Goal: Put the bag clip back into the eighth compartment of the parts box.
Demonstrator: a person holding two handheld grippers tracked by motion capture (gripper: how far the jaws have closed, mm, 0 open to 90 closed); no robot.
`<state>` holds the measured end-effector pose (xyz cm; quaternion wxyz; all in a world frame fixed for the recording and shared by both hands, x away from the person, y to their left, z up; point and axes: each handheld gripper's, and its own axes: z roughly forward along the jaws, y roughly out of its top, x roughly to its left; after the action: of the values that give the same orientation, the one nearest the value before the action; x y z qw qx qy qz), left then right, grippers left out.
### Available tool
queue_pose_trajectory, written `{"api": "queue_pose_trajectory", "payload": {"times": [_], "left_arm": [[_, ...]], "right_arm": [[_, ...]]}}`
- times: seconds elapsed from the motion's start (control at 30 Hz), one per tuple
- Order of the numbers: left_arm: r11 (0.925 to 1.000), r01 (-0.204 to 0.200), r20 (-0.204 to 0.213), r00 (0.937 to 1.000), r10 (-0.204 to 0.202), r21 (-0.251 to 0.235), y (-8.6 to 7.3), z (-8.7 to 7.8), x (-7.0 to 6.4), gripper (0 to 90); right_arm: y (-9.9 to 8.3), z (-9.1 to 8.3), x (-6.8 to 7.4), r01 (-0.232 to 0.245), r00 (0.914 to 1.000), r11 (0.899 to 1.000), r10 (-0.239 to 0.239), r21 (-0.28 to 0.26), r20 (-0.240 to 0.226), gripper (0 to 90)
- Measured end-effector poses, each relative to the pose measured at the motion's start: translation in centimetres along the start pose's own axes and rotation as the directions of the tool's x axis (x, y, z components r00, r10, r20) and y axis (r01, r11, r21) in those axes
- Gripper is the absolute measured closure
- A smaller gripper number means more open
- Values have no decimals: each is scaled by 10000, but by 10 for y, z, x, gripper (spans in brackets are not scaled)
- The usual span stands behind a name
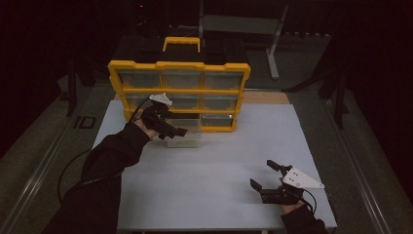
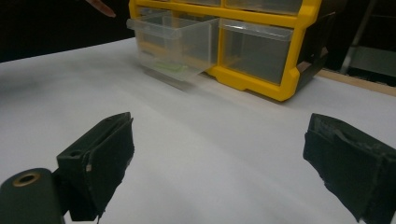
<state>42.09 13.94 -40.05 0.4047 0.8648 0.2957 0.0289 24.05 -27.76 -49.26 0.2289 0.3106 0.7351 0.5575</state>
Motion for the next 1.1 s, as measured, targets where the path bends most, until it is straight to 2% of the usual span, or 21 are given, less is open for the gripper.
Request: {"api": "queue_pose_trajectory", "payload": {"times": [0.2,0.27,0.3,0.5,0.7,0.83,0.9,1.1], "left_arm": [[9986,-17,-302,9995,1,-529,1,-11,-3,2],[9984,-34,-309,9995,17,-569,1,-13,-3,1],[9972,-41,-320,9995,17,-746,0,-16,-4,1],[9953,-14,-432,9991,-28,-970,-9,-23,-5,1],[9925,240,-495,9983,-301,-1198,-20,-26,-2,1],[9891,274,-687,9969,-377,-1446,-22,-32,-2,2],[9886,163,-817,9962,-288,-1494,-23,-37,-3,2],[9868,179,-1066,9937,-354,-1610,-27,-47,-6,2]], "right_arm": [[-1,1,-1,-88,10000,10000,88,11,-33,85],[-2,1,-1,-117,9999,9999,117,15,-24,85],[-2,1,-1,-140,9999,9999,140,21,-5,85],[-2,0,-3,-237,9997,9997,236,-49,-20,85],[-1,1,-2,-148,9999,9999,148,-44,-13,85],[0,1,-1,-108,9999,9999,108,-23,-31,85],[0,1,-1,-98,9999,9999,98,-28,-27,85],[1,0,1,-59,10000,10000,59,-26,-46,85]]}}
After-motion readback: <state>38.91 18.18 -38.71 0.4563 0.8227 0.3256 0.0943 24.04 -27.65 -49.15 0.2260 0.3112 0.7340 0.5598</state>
